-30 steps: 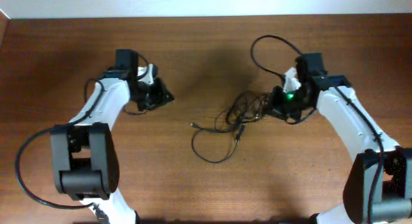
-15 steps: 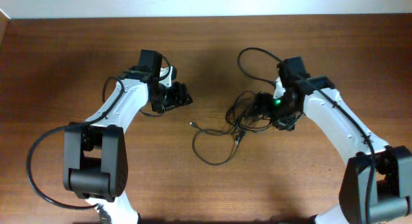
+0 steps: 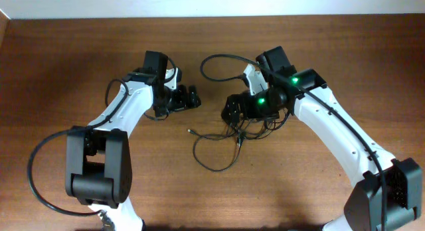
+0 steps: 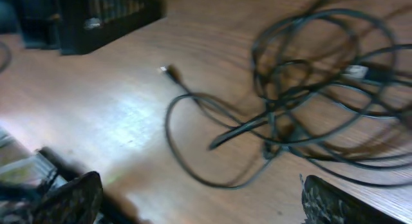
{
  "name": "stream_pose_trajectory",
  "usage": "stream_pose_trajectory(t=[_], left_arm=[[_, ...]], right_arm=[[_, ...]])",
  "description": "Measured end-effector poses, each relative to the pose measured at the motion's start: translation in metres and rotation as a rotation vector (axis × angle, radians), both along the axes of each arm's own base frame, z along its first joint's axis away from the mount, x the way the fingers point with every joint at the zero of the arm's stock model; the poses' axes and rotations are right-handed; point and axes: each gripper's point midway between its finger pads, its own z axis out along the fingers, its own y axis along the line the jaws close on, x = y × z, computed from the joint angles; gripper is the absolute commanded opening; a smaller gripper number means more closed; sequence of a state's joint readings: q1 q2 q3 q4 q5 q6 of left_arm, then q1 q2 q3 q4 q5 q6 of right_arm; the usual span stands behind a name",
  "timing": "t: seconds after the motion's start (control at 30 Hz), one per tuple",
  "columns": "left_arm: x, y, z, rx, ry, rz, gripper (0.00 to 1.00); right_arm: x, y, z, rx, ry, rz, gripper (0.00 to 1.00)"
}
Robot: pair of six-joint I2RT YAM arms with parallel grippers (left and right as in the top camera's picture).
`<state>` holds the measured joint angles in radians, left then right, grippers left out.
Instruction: Untangle cables
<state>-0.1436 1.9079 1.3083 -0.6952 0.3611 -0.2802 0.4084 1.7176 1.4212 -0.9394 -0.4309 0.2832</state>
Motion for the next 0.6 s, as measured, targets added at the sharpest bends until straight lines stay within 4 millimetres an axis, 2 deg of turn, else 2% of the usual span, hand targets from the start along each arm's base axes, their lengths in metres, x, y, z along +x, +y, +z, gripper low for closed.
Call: stream_pose_trajectory(t=[0.13,0.23,0.3,0.33,0.47,0.6], left_arm=[[0.001,0.002,-0.001,0.013,-0.002,0.004,1.0],[0.001,0.002,-0.001,0.014,-0.002,0.004,0.99],[0.001,0.002,-0.001,0.014,-0.002,0.004,0.99],[0.001,0.002,-0.001,0.014,-0.003,0.004,0.99],[0.002,0.002,-0.001,0.013,-0.006,0.004,0.99],[0.001,0.002,-0.001,0.014,-0.006,0.004,0.99]], right_arm=[[0.015,-0.015,-0.021,-0.103,-0.001,-0.114,1.0],[0.019,-0.016,-0.053,-0.141,0.073,-0.16,0.9],[0.023,-0.011,-0.071,-0.146,0.098,-0.168,0.57],[0.025,-0.004,-0.076,-0.131,0.096,-0.161,0.04],[0.019,0.025,-0.07,-0.021,0.117,-0.106,0.04],[0.001,0.056,-0.042,0.182,0.19,0.01,0.04]])
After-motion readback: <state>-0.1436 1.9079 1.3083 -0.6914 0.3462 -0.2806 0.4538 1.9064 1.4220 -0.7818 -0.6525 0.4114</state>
